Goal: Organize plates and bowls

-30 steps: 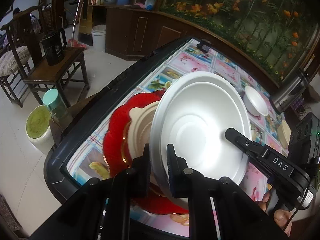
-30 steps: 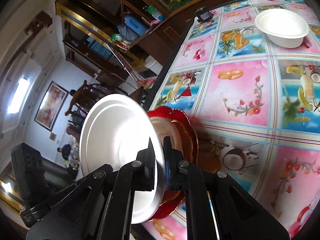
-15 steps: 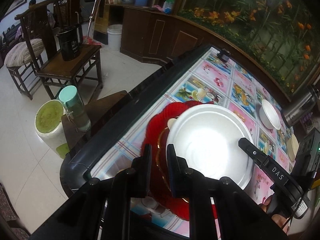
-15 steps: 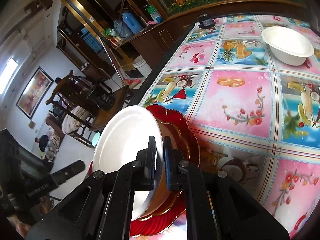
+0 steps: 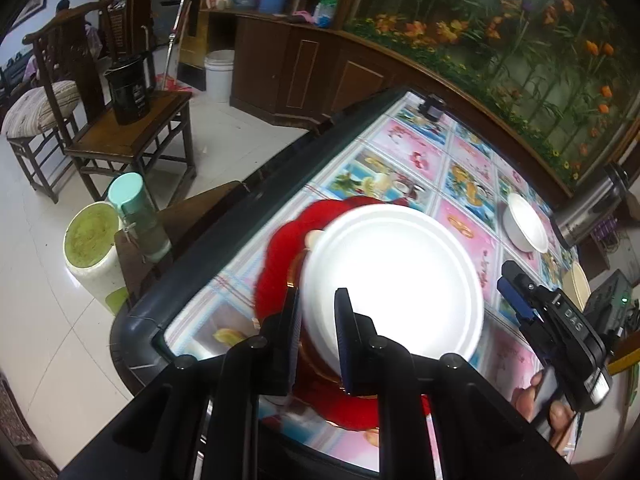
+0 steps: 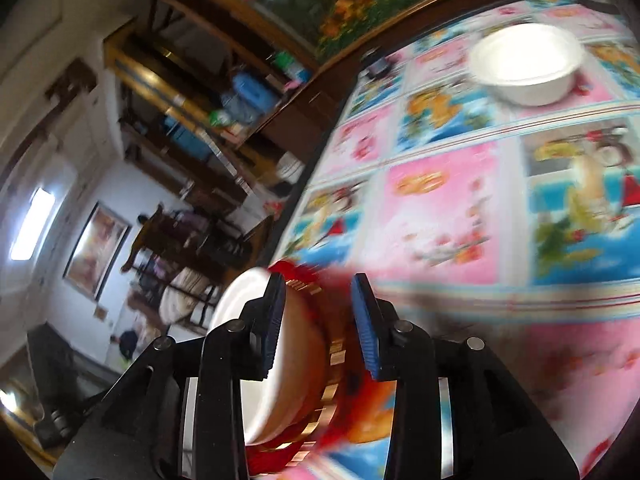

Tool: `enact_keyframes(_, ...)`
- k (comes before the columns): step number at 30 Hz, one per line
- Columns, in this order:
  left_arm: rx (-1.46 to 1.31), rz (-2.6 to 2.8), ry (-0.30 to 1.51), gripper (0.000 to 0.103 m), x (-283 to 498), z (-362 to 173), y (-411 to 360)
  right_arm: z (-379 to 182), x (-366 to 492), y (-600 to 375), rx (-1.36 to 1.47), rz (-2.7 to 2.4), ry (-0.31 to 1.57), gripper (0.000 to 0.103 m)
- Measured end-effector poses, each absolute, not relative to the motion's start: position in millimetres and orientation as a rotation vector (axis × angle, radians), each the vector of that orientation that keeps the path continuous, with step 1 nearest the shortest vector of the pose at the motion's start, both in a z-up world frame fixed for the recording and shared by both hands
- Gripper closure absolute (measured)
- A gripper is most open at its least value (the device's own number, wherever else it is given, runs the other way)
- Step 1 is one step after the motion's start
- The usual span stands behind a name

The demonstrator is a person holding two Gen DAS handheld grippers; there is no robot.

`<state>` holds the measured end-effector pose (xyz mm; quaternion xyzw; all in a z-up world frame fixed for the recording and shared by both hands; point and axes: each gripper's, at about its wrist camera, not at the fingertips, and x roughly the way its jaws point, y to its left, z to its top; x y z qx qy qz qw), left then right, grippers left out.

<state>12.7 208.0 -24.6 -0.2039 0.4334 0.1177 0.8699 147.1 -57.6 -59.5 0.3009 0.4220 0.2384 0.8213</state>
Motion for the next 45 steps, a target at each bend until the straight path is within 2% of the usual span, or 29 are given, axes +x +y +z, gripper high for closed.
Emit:
enact_keyframes(6,-0.349,0.163,0.93,0.087,23,-19,161,-80,154,-105,0.751,0.413,0.936,0.068)
enact_keyframes(17,-0.177,-0.013,1.052,0.087,52,-32,50,-82,155,-187,0.808,0.327,0.917,0.068)
enact_keyframes(31,-0.044,-0.223,1.177,0.087,114,-50,-95,-55,119,-387,0.979,0.013,0.654,0.069)
enact_keyframes(40,-0.081,-0.259,1.196,0.087,147,-55,-124,-47,93,-475,1.089,-0.132,0.541,0.07)
enact_keyframes(45,-0.157,-0.192,1.215,0.087,162,-66,-96,-51,96,-474,1.103,-0.095,0.568,0.07)
